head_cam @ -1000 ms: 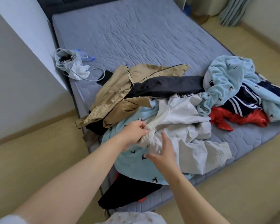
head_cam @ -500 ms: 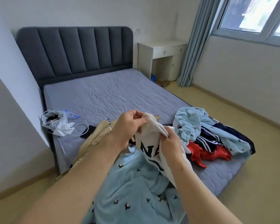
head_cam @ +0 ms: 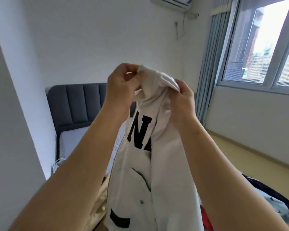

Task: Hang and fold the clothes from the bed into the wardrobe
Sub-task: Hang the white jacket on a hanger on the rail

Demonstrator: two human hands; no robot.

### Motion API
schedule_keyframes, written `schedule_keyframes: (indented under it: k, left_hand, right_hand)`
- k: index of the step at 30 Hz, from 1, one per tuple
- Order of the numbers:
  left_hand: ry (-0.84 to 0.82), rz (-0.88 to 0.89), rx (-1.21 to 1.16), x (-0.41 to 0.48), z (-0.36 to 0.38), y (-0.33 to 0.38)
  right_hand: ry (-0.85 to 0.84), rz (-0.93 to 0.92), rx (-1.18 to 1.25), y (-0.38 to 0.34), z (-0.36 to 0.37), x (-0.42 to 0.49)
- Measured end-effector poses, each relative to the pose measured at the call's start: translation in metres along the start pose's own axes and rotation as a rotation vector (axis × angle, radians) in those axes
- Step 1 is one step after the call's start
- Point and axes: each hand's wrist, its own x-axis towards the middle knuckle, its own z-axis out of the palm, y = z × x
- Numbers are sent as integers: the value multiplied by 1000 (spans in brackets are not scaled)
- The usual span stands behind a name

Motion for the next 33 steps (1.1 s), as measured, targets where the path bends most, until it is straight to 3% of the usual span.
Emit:
schedule_keyframes:
  k: [3,6,9,13,16,19,23,25,27,29,31,33]
  left_hand:
    - [-16,101,17,5,-5,10]
    - [-53,64,174,-5,-14,-12]
    - [-66,-72,281,-30,-27,-59]
    - [-164,-413,251,-81,-44,-130]
    - [-146,-576,316,-119,-51,-172]
    - [-143,-735,307,-147,-55,-197]
    - [-150,-824,75,-161,-64,-212]
    - [-129,-737,242,-163,-66,-224]
    - [-312,-597,634,-163,-66,-240]
    - [-592,-596,877,-162,-65,-255]
    - [-808,-658,983,-156,-61,-261]
    - [-898,-702,1036,-152,-55,-264]
  right_hand:
    - [12,-70,134,-15,10,9]
    - [16,-6,103,8,8,-1]
    - [-17,140,-26,59,-4,-29]
    - [-118,408,-252,136,-22,-86]
    - [-153,603,-336,177,-37,-128]
    - [-180,679,-360,191,-45,-148]
    - [-160,707,-345,192,-55,-149]
    - [-123,716,-322,190,-60,-150]
    - [-84,728,-285,187,-64,-151]
    - [-43,739,-260,185,-68,-152]
    - [19,737,-214,183,-73,-151]
    - [87,728,-157,180,-78,-147]
